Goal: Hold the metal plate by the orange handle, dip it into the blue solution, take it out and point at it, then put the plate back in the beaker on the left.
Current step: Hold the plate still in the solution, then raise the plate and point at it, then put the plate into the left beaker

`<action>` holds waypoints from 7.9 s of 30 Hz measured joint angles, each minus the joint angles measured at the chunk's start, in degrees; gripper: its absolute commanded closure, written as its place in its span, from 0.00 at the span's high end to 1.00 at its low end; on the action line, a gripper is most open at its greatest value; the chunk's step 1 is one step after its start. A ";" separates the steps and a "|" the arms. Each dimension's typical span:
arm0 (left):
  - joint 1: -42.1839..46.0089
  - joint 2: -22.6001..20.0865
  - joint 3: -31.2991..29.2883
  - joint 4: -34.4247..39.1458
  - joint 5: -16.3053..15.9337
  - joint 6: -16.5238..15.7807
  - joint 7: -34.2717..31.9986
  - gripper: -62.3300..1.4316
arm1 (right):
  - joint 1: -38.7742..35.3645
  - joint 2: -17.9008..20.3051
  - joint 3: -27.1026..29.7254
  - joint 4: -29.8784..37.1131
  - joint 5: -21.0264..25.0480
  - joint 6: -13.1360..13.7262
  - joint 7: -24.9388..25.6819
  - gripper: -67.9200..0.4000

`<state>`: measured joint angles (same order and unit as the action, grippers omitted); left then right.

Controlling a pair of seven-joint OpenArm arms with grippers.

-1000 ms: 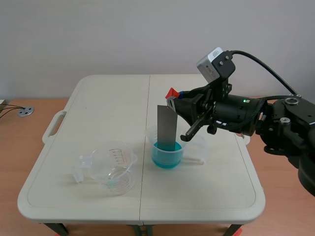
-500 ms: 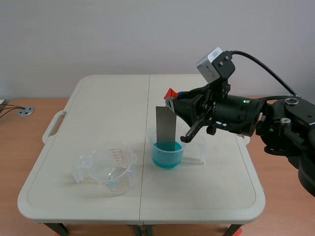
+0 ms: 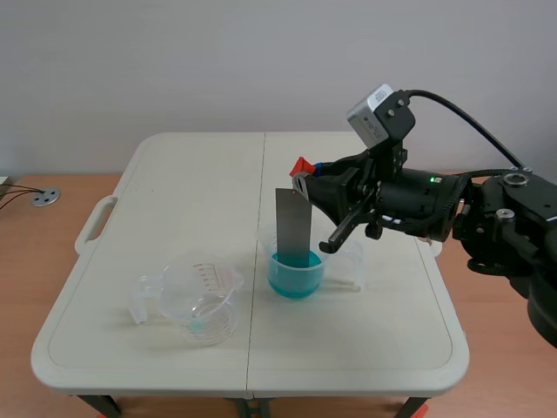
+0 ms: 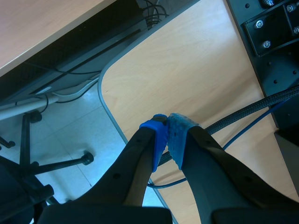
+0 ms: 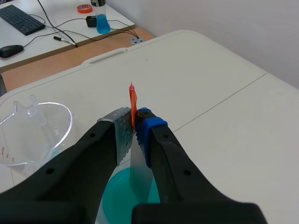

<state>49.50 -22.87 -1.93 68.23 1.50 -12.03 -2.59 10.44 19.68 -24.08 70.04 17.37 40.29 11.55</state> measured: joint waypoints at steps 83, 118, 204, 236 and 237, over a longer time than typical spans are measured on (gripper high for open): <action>-12.96 0.00 -22.71 13.64 0.11 -5.31 -17.86 0.05 | -0.17 7.80 5.22 21.09 -1.33 2.12 2.14 0.03; -53.48 0.02 23.15 5.16 3.23 -15.04 -5.75 0.05 | -0.17 7.80 5.27 21.09 -1.09 2.12 2.34 0.03; -7.13 -2.10 8.72 -9.40 5.99 -11.10 -5.97 0.05 | 0.44 -9.46 -7.23 21.09 -5.03 2.12 -8.02 0.03; -8.70 -2.25 8.33 -10.86 5.99 -10.95 -4.61 0.05 | -11.21 -12.52 -7.80 22.18 -5.16 1.73 -12.31 0.04; -8.72 -2.25 8.33 -10.86 5.99 -10.95 -4.61 0.05 | -11.82 -12.52 -7.23 22.18 -5.14 1.73 -12.31 0.04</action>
<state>40.77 -25.12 6.39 57.36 7.49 -22.98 -7.20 -1.39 7.16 -31.31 92.23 12.23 42.02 -0.75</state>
